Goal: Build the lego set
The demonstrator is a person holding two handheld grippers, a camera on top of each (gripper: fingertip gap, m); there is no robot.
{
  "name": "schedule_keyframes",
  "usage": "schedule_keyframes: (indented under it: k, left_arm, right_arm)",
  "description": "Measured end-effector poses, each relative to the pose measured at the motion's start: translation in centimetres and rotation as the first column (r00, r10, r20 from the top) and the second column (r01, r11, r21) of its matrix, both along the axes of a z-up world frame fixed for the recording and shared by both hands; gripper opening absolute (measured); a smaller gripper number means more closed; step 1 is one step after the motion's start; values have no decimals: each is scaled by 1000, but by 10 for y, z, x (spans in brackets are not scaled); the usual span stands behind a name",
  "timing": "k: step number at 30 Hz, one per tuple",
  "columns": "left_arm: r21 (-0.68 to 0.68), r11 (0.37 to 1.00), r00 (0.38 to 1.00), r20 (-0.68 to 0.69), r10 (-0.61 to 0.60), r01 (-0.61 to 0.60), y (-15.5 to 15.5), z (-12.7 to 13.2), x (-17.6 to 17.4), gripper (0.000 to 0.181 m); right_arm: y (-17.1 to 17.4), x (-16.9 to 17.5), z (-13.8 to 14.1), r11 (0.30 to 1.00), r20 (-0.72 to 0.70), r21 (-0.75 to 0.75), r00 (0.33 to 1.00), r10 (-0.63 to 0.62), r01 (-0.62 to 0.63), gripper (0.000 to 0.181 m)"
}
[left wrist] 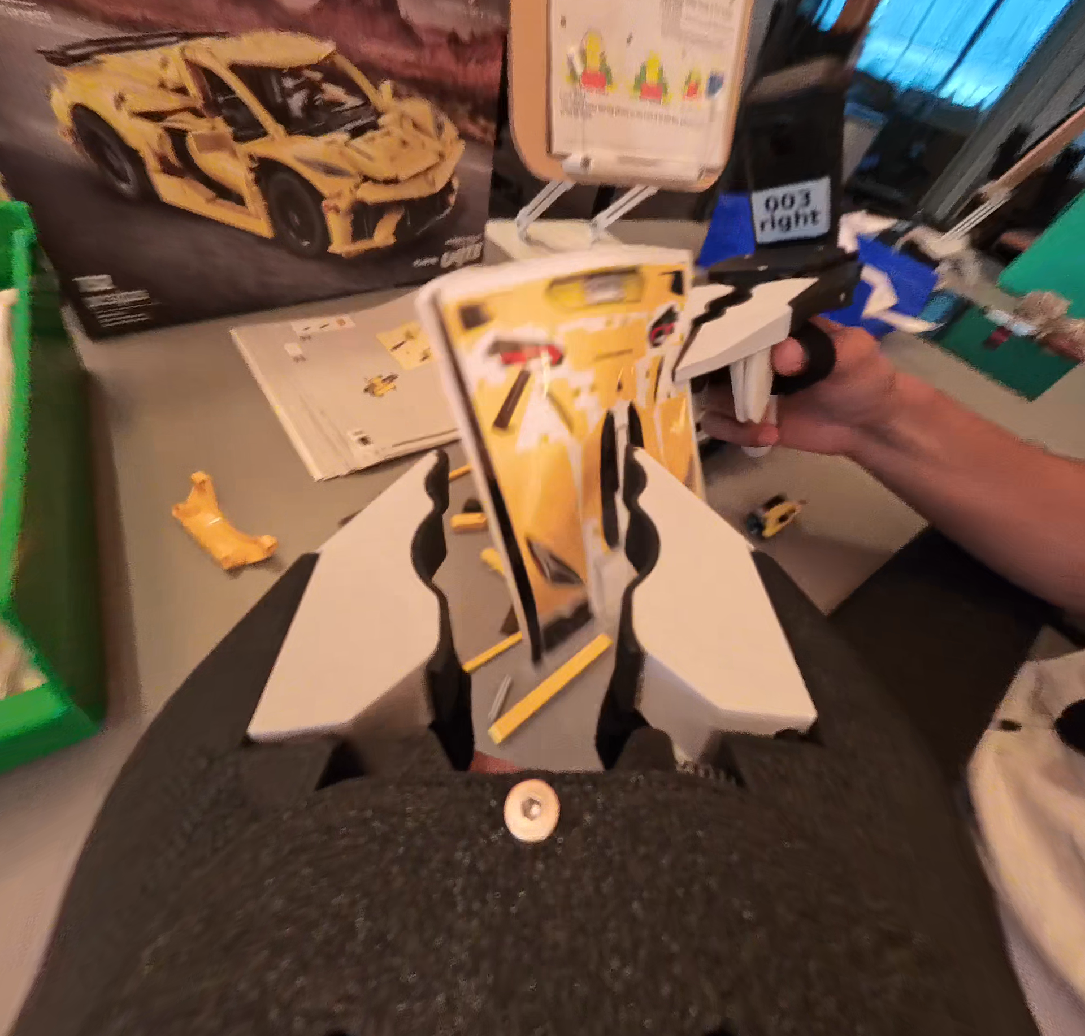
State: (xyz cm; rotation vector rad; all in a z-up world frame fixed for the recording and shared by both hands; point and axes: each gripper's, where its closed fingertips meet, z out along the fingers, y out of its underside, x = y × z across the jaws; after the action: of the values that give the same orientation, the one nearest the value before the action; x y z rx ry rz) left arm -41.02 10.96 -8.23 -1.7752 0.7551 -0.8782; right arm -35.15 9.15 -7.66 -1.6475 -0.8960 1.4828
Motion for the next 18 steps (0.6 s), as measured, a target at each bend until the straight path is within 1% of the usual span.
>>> schedule_keyframes:
  k: [3,5,7,10,12,14,15,16,18]
  left_arm:
    - [-63,994,981,175,-80,92,0,9,26,70]
    - [-100,974,937,310,-162,202,-3,18,53,72]
    - [-121,948,890,395,-226,294,-1,25,83,72]
    - [-142,894,844,420,-334,424,6,30,134,72]
    - [-171,833,814,385,-435,526,6,29,169,72]
    - [-204,754,757,398,-518,624,2,34,195,71]
    - [-222,729,741,403,-536,648,2,35,205,61]
    - [-242,712,736,400,-546,659,5,33,214,40]
    - [-257,683,714,427,-555,684,9,29,225,25]
  right_arm:
    - [-1,55,15,997,-30,22,997,-71,72,0]
    - [-1,92,22,992,-42,19,991,-125,126,0]
    - [-3,126,28,987,-67,-10,985,-158,157,0]
    - [-8,165,29,979,-101,-40,974,-201,198,0]
    - [-9,185,28,973,-123,-59,966,-228,223,0]
    - [-7,202,26,962,-145,-89,952,-268,258,0]
    - [-6,209,23,957,-148,-108,948,-282,268,0]
    - [-7,214,20,954,-142,-127,947,-287,270,0]
    - [-6,220,14,948,-124,-139,945,-302,285,0]
